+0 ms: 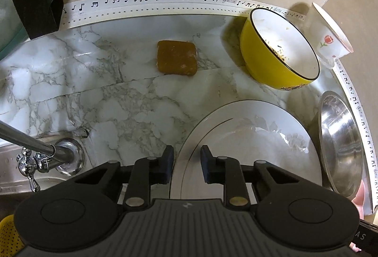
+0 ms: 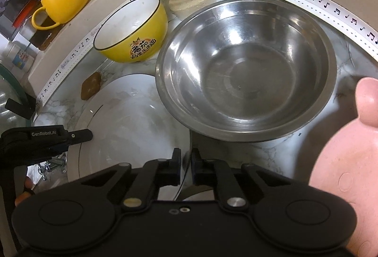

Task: Organize plates and bowls

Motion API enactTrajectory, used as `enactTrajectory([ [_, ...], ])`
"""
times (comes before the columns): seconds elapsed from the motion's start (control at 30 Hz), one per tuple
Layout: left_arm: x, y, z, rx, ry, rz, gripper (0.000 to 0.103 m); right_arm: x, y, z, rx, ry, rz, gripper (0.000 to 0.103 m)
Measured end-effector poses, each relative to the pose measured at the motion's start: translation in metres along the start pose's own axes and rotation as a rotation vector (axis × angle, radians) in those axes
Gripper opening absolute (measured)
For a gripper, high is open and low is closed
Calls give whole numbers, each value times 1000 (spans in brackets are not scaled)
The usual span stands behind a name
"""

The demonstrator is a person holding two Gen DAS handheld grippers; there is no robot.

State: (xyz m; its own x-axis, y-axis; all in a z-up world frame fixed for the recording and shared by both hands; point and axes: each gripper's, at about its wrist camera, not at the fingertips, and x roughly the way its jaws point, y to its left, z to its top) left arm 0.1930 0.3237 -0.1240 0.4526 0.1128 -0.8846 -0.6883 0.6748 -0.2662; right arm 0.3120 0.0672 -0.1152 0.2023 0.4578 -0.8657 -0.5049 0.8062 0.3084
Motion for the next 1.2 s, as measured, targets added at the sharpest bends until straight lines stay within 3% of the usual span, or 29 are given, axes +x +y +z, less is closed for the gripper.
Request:
enactTrajectory([
  [0.7, -19, 21, -23, 18, -60, -44, 16, -6, 1, -4, -4, -6, 17, 9],
  [1.2, -65, 31, -63, 5, -87, -97, 16, -46, 7, -27, -22, -37, 42, 8],
])
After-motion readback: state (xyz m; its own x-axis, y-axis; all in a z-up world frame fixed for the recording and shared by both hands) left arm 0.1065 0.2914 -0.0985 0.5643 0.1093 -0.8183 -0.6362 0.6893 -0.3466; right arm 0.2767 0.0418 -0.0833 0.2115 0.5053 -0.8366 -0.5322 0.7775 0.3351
